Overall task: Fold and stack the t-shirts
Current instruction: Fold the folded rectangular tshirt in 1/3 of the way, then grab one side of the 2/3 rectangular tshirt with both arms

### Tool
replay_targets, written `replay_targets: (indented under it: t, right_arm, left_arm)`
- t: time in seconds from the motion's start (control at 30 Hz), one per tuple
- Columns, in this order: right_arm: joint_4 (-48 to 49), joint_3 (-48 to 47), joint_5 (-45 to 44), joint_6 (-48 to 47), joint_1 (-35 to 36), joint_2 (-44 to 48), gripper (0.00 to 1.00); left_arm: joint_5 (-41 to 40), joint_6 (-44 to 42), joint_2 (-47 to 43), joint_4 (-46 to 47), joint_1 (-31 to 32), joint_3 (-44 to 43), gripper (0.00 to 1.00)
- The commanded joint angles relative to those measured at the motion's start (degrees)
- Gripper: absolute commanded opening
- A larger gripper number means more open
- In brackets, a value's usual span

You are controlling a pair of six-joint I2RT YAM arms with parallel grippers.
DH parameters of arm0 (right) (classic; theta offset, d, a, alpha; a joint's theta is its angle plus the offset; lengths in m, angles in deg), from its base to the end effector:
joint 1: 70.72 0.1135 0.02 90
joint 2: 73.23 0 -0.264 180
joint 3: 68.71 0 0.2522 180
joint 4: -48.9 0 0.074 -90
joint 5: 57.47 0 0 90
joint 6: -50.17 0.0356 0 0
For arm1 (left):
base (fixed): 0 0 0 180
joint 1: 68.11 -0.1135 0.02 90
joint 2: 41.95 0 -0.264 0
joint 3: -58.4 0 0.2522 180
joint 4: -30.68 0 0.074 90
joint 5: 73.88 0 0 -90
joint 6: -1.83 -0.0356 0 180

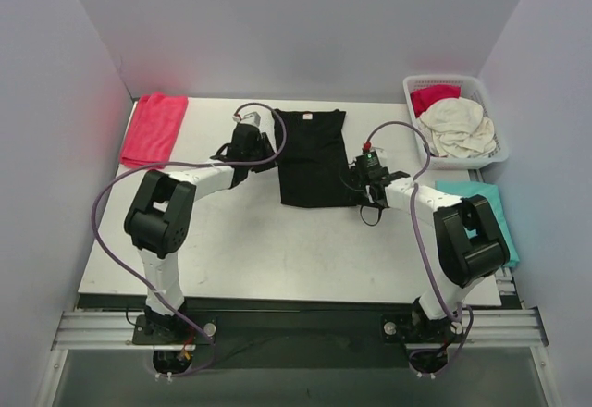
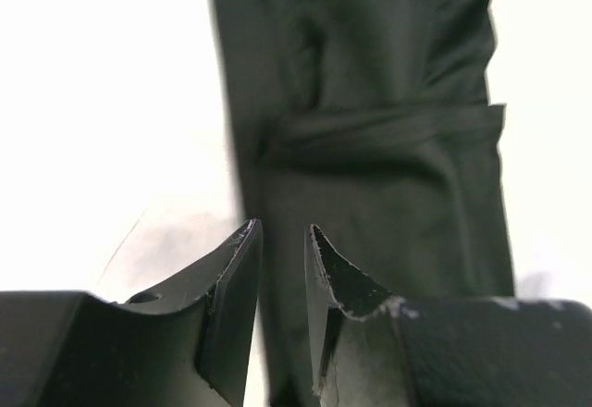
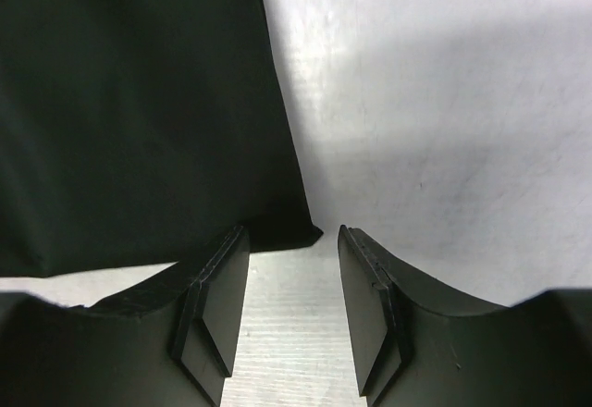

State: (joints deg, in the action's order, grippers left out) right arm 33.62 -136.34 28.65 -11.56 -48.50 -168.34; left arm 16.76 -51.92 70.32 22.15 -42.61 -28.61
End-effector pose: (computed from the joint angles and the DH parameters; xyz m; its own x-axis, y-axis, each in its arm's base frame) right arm 0.3228 0.1292 0.1857 -0.7105 0.2202 -0.6684 0.0059 0.9516 0.3073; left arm 0.3963 -0.1894 0.1892 -0.6643 -0.3382 -0.6665 0.0571 0.8662 -0.4964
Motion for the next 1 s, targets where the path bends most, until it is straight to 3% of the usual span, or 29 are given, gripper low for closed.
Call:
replay_targets:
  t: [0.0,0.37,0.63,0.73,0.87,0.97]
  right_arm:
    - [3.19,2.80,0.80,-0.41,0.11,2.56,0.44]
    - [8.02,6.32,0.28,-0.59,0.19,0.89,0.44]
    - [8.99,5.88,-0.08,-0.24,0.11,1.16,0.42]
    - [9.17,5.44,0.28,-0.06,0.02,0.19,0.38]
    - [9.34,5.44,1.33,0.47,0.11,-0.86,0.22]
    - [9.25,5.70,1.86,0.73,0.11,-0.96,0.15]
  left_arm:
    - [5.85,3.12,-3.45,5.57,-0.80,6.08,0.36]
    - [15.61,9.89,-7.94,18.04,-2.64,19.01,0.36]
    - [18.60,12.44,-9.87,21.75,-3.70,22.01,0.37]
    - [20.00,12.62,-9.70,22.01,-3.87,22.19,0.37]
    - [21.59,13.49,-9.09,23.94,-4.14,22.89,0.37]
    - [22.29,13.41,-8.56,23.95,-4.14,22.89,0.37]
